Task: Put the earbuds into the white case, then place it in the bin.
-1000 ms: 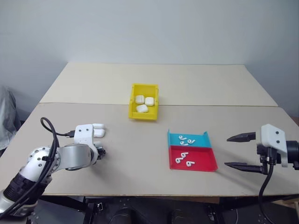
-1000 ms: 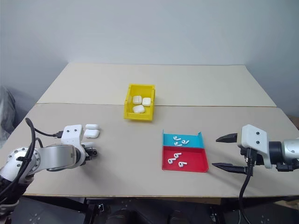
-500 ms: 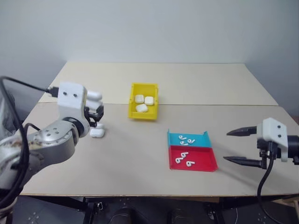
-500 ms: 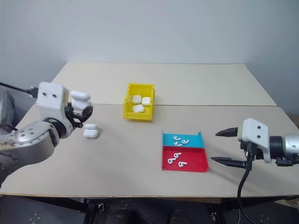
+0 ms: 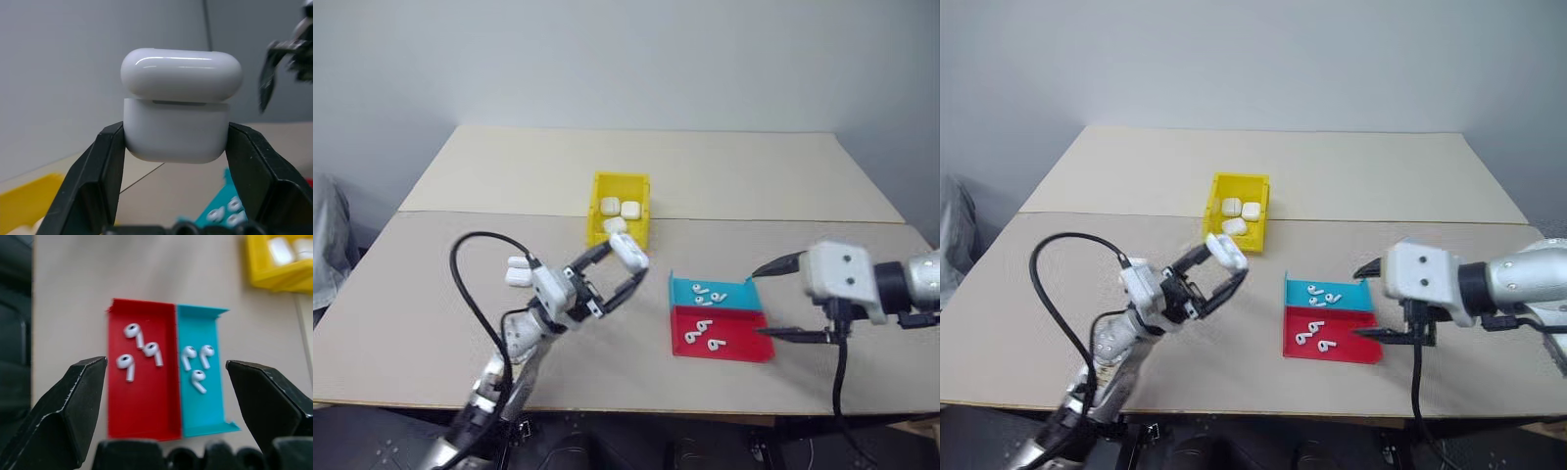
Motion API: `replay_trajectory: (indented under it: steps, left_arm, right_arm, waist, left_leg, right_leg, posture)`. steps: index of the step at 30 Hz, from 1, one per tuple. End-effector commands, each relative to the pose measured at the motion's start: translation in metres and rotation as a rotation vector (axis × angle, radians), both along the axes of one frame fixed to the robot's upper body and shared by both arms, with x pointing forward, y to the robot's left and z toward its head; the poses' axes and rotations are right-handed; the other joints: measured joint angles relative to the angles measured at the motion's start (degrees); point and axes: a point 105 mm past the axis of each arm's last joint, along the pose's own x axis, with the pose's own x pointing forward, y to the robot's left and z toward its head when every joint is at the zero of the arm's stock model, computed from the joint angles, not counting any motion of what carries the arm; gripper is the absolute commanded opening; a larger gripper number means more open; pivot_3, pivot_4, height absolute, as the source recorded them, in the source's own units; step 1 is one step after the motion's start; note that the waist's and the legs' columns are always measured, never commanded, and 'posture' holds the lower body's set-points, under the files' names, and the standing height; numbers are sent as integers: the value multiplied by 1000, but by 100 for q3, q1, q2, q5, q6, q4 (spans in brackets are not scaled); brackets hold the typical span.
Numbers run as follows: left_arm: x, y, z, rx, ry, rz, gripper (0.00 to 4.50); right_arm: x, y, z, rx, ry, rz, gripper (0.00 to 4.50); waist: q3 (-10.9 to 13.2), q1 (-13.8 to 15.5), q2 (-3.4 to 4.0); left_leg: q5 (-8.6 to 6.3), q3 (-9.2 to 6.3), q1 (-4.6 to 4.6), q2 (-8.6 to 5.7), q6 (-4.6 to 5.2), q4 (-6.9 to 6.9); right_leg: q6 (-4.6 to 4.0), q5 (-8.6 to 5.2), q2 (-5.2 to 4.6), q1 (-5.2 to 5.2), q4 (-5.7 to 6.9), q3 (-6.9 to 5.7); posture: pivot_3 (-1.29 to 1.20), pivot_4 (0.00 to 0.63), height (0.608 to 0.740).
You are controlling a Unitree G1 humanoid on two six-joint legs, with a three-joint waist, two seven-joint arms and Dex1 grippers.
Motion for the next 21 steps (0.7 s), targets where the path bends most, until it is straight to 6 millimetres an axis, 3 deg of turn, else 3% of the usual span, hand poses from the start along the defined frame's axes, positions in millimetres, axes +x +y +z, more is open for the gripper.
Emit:
replay_trajectory:
  steps: [1, 8, 10, 13, 21]
  left_arm:
    - [-11, 7, -4, -20, -6, -87, 3025]
    - [-32, 21, -30, 61, 2, -276, 3025]
    - [-36, 25, -35, 72, -2, -290, 3025]
    - [-39, 29, -38, 56, -2, -294, 2993]
    - [-44, 31, -45, 75, 1, -281, 2993]
  right_arm:
    - [-6, 9, -4, -81, 30, -3, 4500]
    - [1, 24, -26, -188, 69, 6, 4500]
    - [6, 28, -33, -207, 69, 14, 4500]
    - [10, 34, -42, -247, 62, 60, 3932]
    - [25, 37, -62, -359, 39, 112, 3932]
  waist:
    - [-2, -43, 4]
    - [-8, -148, 13]
    - [-8, -153, 14]
    - [-9, -153, 15]
    - [-12, -158, 20]
  left_leg:
    - [-2, 0, 2, 2, 4, 4]
    - [-5, -22, 8, 7, 8, 14]
    - [-7, -23, 1, 7, 10, 14]
    - [-7, -24, -23, 7, 10, 23]
    - [-7, -16, -27, 7, 11, 25]
  right_leg:
    - [0, 0, 0, 0, 4, 2]
    - [3, -4, 3, 4, 13, 0]
    - [4, -5, 3, -6, 12, 1]
    - [6, -2, 3, -36, 18, 12]
    - [9, 2, 4, -49, 24, 18]
  posture:
    - [0, 150, 740]
    - [0, 150, 740]
    - [0, 150, 740]
    - [0, 150, 740]
    - [0, 150, 740]
